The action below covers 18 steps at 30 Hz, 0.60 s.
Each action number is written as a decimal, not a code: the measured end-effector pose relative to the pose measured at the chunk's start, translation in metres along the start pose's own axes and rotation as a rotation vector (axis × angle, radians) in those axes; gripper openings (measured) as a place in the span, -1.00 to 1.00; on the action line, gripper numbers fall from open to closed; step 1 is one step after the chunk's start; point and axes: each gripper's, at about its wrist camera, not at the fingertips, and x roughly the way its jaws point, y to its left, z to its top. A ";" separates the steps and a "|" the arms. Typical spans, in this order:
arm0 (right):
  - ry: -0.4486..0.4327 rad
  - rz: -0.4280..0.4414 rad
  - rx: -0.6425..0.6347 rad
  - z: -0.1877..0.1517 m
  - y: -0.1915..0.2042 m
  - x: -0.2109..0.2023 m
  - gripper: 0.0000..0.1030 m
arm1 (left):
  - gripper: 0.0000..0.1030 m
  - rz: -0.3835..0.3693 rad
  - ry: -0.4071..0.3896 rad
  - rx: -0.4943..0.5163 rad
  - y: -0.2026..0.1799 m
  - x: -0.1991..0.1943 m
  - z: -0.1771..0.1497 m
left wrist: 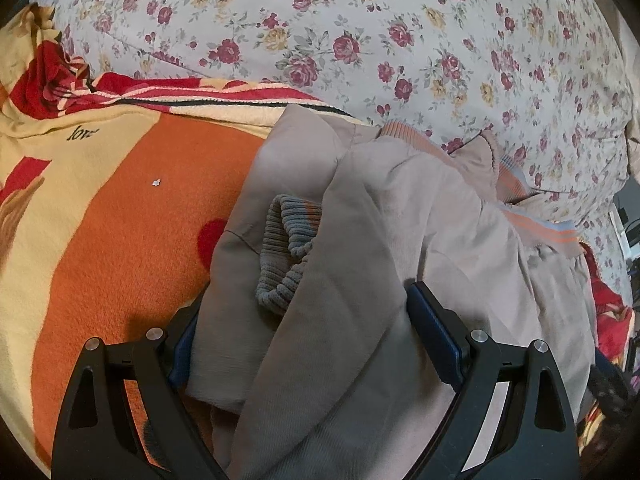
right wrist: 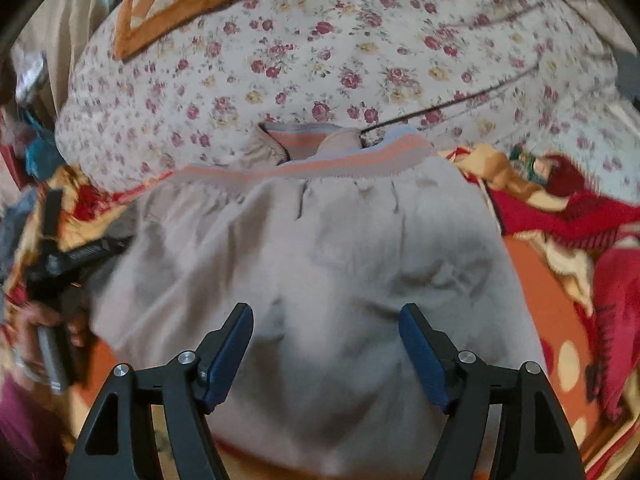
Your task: Fold large clothes
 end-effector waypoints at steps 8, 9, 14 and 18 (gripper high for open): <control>0.048 -0.034 -0.045 -0.006 -0.008 0.009 0.43 | 0.14 0.009 -0.007 0.063 -0.016 -0.004 -0.003; 0.052 -0.024 -0.052 -0.006 -0.010 0.004 0.43 | 0.10 0.014 -0.013 0.075 -0.019 -0.004 -0.004; 0.019 0.011 -0.007 -0.012 -0.029 -0.025 0.43 | -0.13 0.017 -0.030 0.087 -0.024 -0.005 -0.007; -0.020 0.046 0.081 -0.017 -0.051 -0.038 0.43 | -0.37 0.032 -0.013 0.088 -0.029 -0.009 -0.008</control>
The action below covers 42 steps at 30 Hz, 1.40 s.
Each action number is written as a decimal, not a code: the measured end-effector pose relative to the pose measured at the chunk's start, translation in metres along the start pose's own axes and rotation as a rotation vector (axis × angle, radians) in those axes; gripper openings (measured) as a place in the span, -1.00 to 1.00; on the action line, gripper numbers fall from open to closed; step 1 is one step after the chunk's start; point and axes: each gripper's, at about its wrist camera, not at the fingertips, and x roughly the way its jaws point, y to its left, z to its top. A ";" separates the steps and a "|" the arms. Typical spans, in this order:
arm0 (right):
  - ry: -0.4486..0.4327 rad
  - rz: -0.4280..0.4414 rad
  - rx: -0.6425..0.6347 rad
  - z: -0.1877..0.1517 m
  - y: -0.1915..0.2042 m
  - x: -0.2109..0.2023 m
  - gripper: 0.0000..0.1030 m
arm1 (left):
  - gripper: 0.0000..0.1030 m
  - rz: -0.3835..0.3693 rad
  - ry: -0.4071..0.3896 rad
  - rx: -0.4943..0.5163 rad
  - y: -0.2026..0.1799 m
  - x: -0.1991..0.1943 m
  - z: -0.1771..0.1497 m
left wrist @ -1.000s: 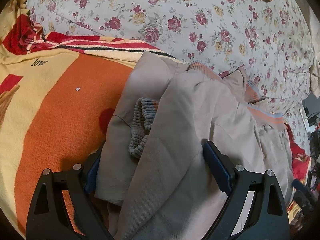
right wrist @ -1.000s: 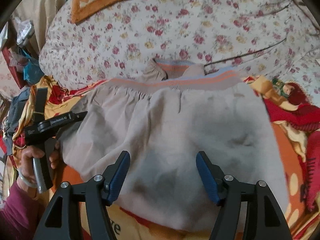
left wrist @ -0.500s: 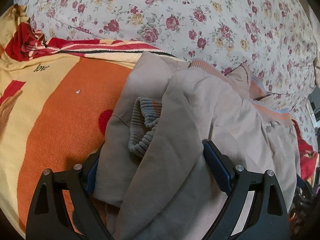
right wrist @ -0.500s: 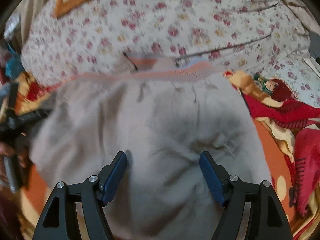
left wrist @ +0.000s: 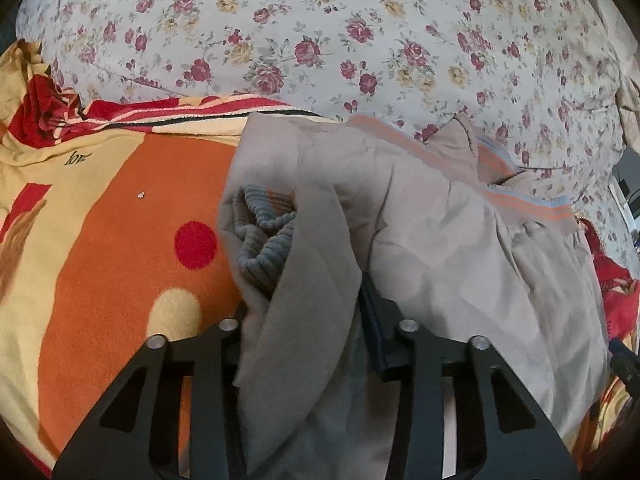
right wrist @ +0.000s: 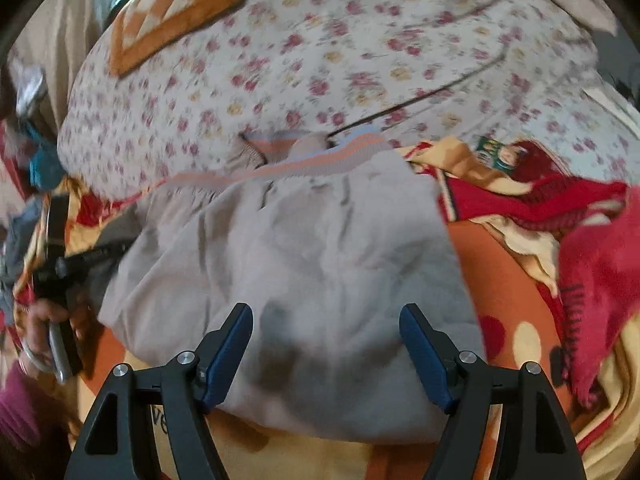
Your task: Fold large clothes
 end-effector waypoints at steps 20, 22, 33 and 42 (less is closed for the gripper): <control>-0.133 0.065 0.214 0.010 -0.071 -0.033 0.43 | -0.65 -0.138 -0.007 0.328 -0.238 -0.089 0.012; -0.145 0.034 0.227 0.011 -0.082 -0.039 0.43 | -0.66 -0.147 0.016 0.370 -0.271 -0.072 -0.002; -0.176 0.058 0.501 0.007 -0.146 -0.050 0.43 | -0.53 -0.149 0.123 0.485 -0.314 -0.038 -0.047; -0.233 0.286 0.398 0.010 -0.103 -0.056 0.55 | 0.02 -0.296 0.036 0.378 -0.225 -0.120 -0.045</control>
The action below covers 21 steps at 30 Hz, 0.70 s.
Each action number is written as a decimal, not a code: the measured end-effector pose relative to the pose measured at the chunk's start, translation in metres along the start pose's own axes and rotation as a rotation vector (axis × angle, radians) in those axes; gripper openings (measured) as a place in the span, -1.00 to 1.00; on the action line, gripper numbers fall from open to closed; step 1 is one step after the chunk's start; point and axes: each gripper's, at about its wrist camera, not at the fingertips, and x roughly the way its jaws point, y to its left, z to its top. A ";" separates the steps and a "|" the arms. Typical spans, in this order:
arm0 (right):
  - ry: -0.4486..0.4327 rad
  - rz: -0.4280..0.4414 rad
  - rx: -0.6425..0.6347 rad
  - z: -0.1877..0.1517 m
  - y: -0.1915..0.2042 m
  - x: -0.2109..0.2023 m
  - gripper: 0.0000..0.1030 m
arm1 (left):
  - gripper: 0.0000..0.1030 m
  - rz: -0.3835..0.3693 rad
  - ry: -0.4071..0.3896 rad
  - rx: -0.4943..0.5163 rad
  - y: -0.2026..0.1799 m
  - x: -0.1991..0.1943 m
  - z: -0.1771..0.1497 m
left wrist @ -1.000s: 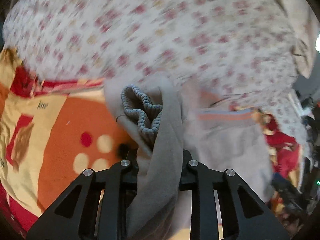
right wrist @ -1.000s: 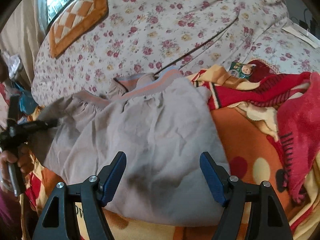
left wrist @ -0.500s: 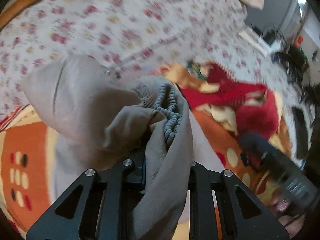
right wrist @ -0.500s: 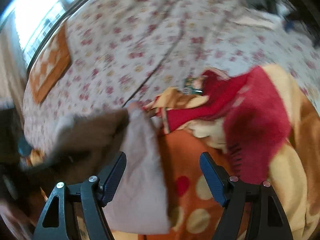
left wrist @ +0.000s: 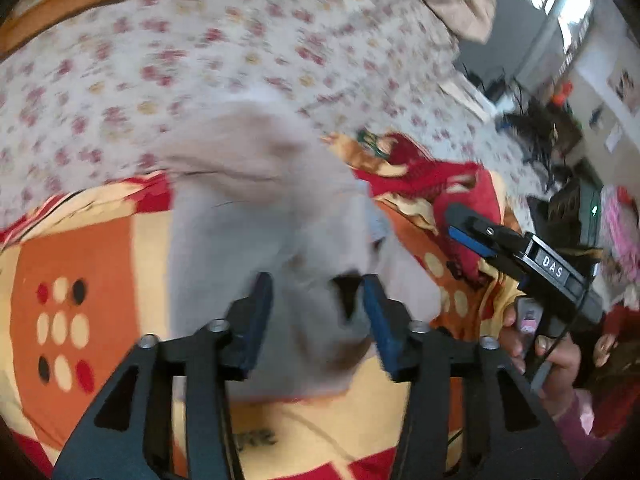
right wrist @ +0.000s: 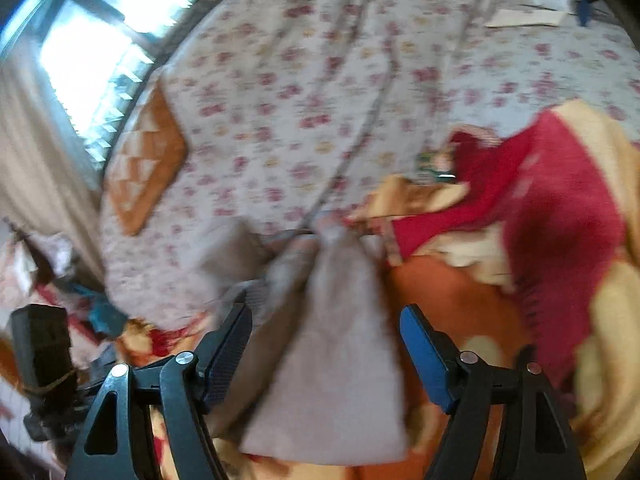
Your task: Fold large clothes
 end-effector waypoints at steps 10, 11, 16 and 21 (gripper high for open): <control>0.163 0.112 -0.013 -0.017 0.042 0.056 0.74 | 0.03 0.201 0.055 0.005 0.044 0.043 -0.044; 0.184 0.126 -0.008 -0.018 0.046 0.063 0.77 | 0.03 0.203 0.058 0.007 0.043 0.049 -0.048; 0.218 0.167 0.014 -0.022 0.052 0.067 0.80 | 0.04 0.214 0.040 0.010 0.034 0.064 -0.057; 0.240 0.166 0.001 -0.028 0.060 0.068 0.85 | 0.04 0.233 0.031 0.014 0.027 0.065 -0.058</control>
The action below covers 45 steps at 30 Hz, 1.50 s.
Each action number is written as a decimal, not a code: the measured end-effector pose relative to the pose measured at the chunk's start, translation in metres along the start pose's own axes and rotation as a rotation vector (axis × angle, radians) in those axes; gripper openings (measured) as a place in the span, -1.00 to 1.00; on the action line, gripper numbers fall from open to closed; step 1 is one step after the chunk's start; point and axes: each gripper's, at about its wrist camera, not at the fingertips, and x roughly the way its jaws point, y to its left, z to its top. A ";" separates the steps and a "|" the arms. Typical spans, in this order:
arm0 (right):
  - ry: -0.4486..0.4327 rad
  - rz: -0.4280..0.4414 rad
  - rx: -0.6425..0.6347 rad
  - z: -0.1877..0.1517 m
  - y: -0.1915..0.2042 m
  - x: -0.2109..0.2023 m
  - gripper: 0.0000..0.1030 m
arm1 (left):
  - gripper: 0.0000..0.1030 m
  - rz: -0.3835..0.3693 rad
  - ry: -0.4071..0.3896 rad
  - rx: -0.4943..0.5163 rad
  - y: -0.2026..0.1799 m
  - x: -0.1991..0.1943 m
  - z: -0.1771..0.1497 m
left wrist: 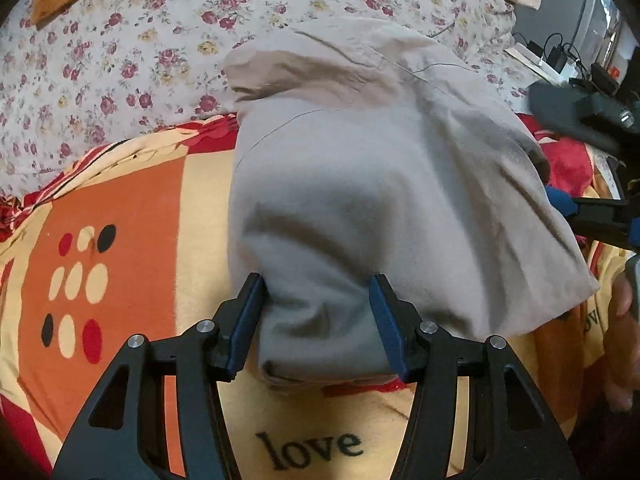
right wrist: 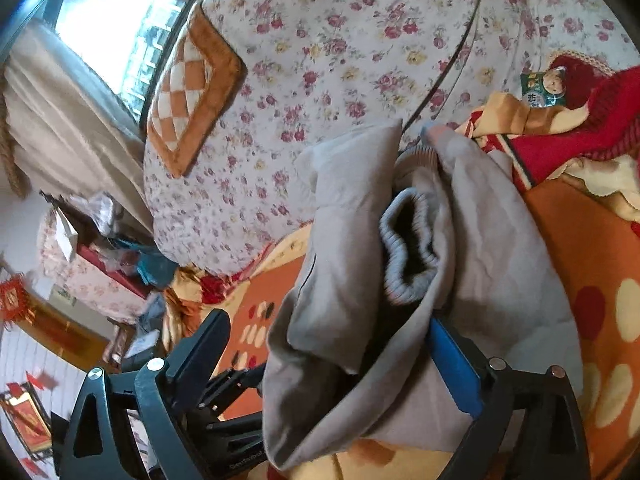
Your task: Fold large clothes
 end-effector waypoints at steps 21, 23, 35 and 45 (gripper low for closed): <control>-0.010 -0.372 -0.081 -0.004 -0.052 -0.012 -0.78 | 0.08 -0.047 0.005 -0.123 0.004 0.012 0.021; 0.005 -0.374 -0.089 -0.003 -0.050 -0.016 -0.78 | 0.08 -0.043 0.003 -0.117 0.002 0.011 0.022; -0.046 -0.419 -0.117 0.070 -0.033 -0.008 0.42 | 0.08 -0.038 -0.010 -0.143 0.007 0.019 0.049; -0.089 -0.435 -0.082 0.082 -0.085 0.017 -0.91 | 0.40 -0.045 -0.044 -0.153 0.007 0.033 0.041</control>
